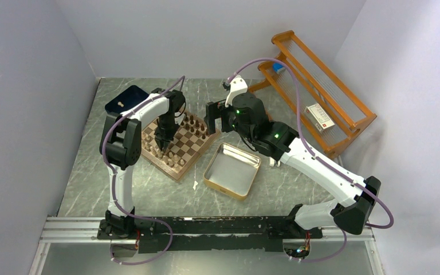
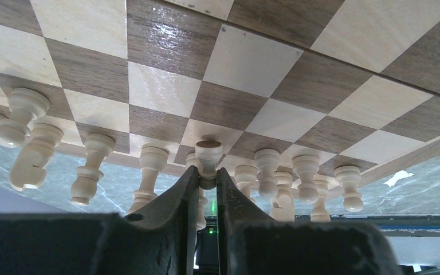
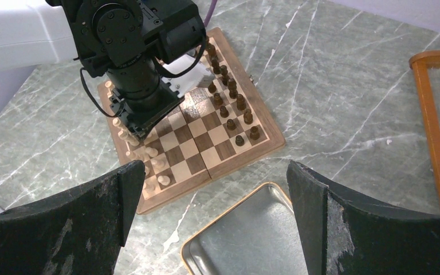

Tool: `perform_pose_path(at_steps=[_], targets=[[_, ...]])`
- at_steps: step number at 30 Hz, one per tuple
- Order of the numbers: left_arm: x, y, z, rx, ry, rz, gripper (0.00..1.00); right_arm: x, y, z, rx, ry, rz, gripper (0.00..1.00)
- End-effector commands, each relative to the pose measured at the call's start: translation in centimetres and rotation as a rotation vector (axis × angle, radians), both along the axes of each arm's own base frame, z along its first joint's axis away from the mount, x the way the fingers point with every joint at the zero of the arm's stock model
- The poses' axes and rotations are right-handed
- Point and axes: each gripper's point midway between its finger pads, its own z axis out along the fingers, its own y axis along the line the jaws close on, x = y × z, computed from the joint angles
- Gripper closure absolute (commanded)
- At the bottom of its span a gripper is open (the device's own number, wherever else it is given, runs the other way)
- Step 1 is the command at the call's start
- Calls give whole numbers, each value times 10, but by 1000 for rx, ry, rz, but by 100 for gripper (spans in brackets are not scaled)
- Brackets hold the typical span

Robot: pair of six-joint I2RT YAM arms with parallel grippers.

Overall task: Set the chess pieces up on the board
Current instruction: Place the chess piece on the chessboard.

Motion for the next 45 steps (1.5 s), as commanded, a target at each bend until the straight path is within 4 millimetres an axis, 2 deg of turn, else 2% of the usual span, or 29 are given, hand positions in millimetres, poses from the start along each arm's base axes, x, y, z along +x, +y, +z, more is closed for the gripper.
perform_pose_path(at_steps=[1, 18, 22, 27, 28, 29, 30, 35, 40, 43, 45], targets=[[-6, -2, 6, -4, 0, -16, 81, 4, 1, 11, 17, -29, -2, 0], [1, -2, 16, 5, -40, -7, 81, 4, 2, 9, 16, -28, 4, 0], [-2, -1, 12, 10, -22, -12, 78, 4, 1, 8, 17, -28, 1, 0], [7, -4, 17, 2, -51, -10, 75, 4, 0, 8, 17, -30, -1, 0], [8, -5, 17, -1, -52, -9, 69, 3, 0, 8, 15, -28, -1, 0], [9, -6, 17, -2, -52, -9, 11, 4, 0, 7, 13, -28, -2, 0], [9, -6, 17, -3, -53, -9, 2, 4, 0, 8, 13, -30, -2, 0], [17, -9, 21, -7, -76, -8, 0, 4, -1, 7, 12, -27, -3, 0], [35, -16, 37, -27, -152, 5, 0, 4, 0, 6, 13, -26, -4, 0], [54, -19, 55, -33, -241, 31, 0, 4, 2, 6, 19, -23, 0, 0], [71, -19, 76, -23, -337, 64, 0, 4, 6, 7, 27, -16, 12, 0]])
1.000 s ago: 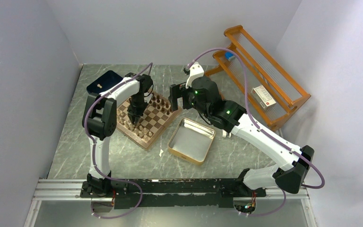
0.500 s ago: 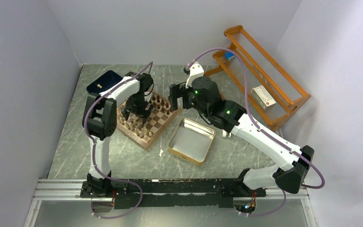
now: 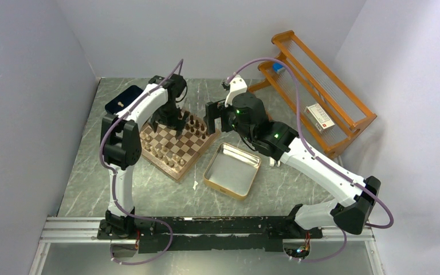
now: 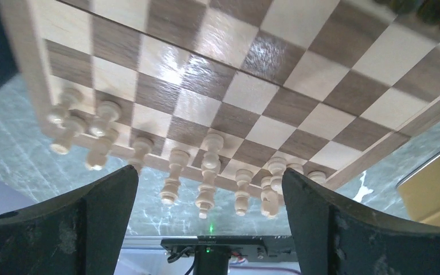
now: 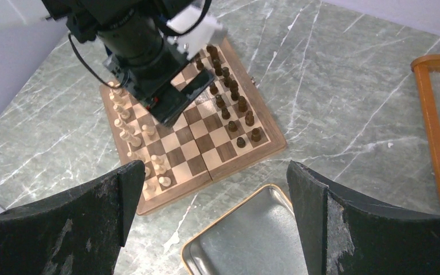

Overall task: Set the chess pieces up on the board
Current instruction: Place the chess piece on the chessboard, then adjust the chess piece on the chessboard.

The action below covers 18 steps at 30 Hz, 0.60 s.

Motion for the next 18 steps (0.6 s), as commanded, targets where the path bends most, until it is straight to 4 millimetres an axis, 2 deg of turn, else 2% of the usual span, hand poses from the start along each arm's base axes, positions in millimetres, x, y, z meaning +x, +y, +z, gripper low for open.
perform_pose_path(at_steps=[1, 4, 7, 9, 11, 14, 16, 18], targets=[[38, -4, 52, 11, -225, 67, 0, 3, 7, 5, 32, -3, 11, 0], [66, -1, 91, 8, -415, 132, 0, 1, 18, 8, 58, 20, 46, 0], [84, 4, 128, -57, -565, 214, 0, -3, 35, 6, 74, 74, 103, 0], [87, 9, 148, -184, -619, 266, 0, -5, 49, -1, 67, 130, 147, 0], [91, 14, 170, -350, -705, 314, 0, -6, 62, -10, 67, 183, 181, 5], [88, 42, 171, -527, -690, 421, 0, -8, 76, -25, 81, 230, 212, 19], [75, 50, 155, -548, -626, 450, 2, -5, 81, -42, 63, 264, 209, 30], [61, 44, 145, -582, -601, 432, 22, -7, 90, -62, 37, 314, 227, 39]])
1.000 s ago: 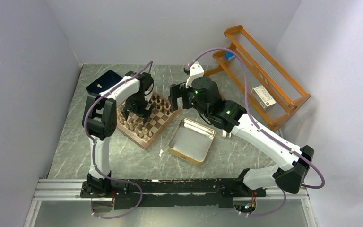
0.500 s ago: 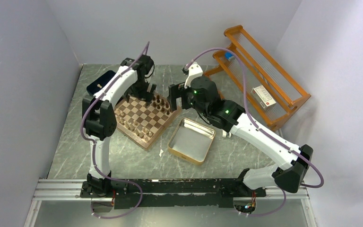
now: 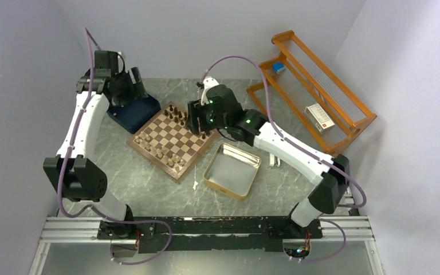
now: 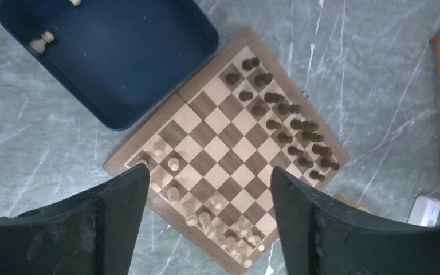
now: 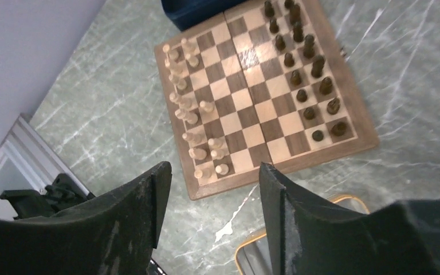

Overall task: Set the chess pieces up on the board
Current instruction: Adjust the chess piece on the chessboard.

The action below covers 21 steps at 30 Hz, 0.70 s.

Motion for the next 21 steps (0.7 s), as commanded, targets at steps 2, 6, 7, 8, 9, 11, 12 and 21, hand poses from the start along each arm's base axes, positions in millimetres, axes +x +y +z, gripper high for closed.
perform_pose_path(at_steps=[2, 6, 7, 8, 9, 11, 12, 21], targets=[[-30, -30, -35, -184, 68, -84, 34, -10, 25, -55, -56, 156, 65, 47], [-72, -14, -61, -178, 174, 81, 47, -15, 47, -100, -137, 223, 125, 58], [-83, -10, -68, -181, 206, 139, 46, -15, 52, -107, -153, 227, 140, 61], [-92, -6, -72, -177, 228, 182, 44, -16, 59, -115, -166, 236, 158, 63], [-100, -2, -74, -168, 247, 214, 42, -17, 64, -121, -174, 245, 178, 65], [-115, 6, -74, -135, 272, 244, 42, -19, 74, -133, -188, 271, 208, 66], [-121, 6, -73, -126, 283, 237, 43, -20, 79, -138, -189, 282, 223, 66], [-180, -7, -31, -170, 227, 100, 36, -21, 108, -174, -265, 298, 263, 62]])
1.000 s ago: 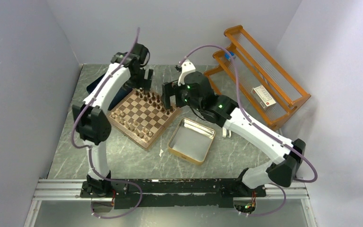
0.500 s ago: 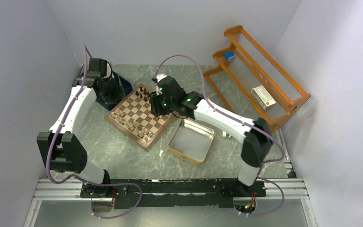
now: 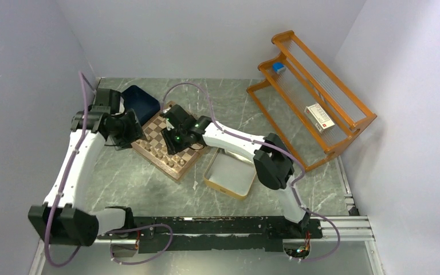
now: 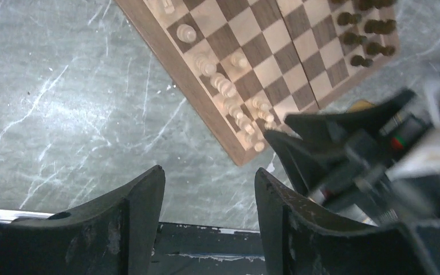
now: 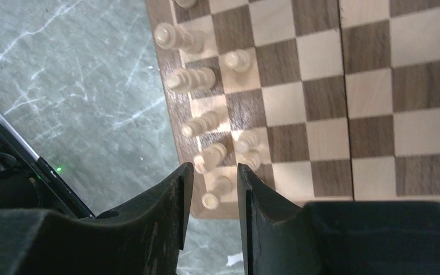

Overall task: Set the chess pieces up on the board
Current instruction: Adjust the chess piece on the chessboard.

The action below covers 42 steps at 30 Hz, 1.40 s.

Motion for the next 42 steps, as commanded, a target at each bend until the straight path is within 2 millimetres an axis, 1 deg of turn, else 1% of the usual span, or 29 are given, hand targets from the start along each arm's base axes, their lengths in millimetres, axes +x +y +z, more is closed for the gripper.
perform_pose_path(at_steps=[1, 2, 4, 6, 7, 9, 11, 17, 20, 24, 26, 33, 38, 42], targets=[[-28, -8, 43, -44, -115, -48, 36, 2, 13, -1, -17, -22, 33, 61], [-28, -6, 61, -36, -182, -48, 35, 4, 13, -6, -31, -22, 29, 60], [-26, 0, 90, -6, -283, -44, 34, 8, 9, -13, -63, -35, 17, 59], [-23, 7, 113, 27, -364, -36, 34, 13, 6, -19, -95, -58, 12, 59], [-22, 10, 123, 44, -397, -27, 34, 14, 5, -20, -105, -65, 18, 59], [-22, 11, 135, 51, -442, -31, 33, 14, 4, -24, -119, -69, 27, 60], [-21, 12, 142, 59, -473, -41, 32, 15, 3, -28, -127, -68, 26, 60], [-19, 12, 143, 73, -479, -57, 32, 12, 8, -35, -125, -48, 46, 62], [-19, 13, 143, 81, -478, -65, 32, 13, 12, -36, -112, -50, 47, 62], [-19, 13, 139, 85, -466, -71, 31, 15, 16, -39, -112, -46, 50, 63], [-18, 18, 139, 110, -466, -55, 31, 18, 15, -40, -124, -50, 43, 64], [-17, 19, 142, 120, -475, -59, 31, 20, 9, -42, -153, -63, 30, 71], [-17, 22, 142, 137, -475, -59, 30, 20, 12, -38, -140, -68, 30, 74], [-19, 22, 140, 135, -469, -59, 30, 18, 15, -36, -135, -59, 31, 71]])
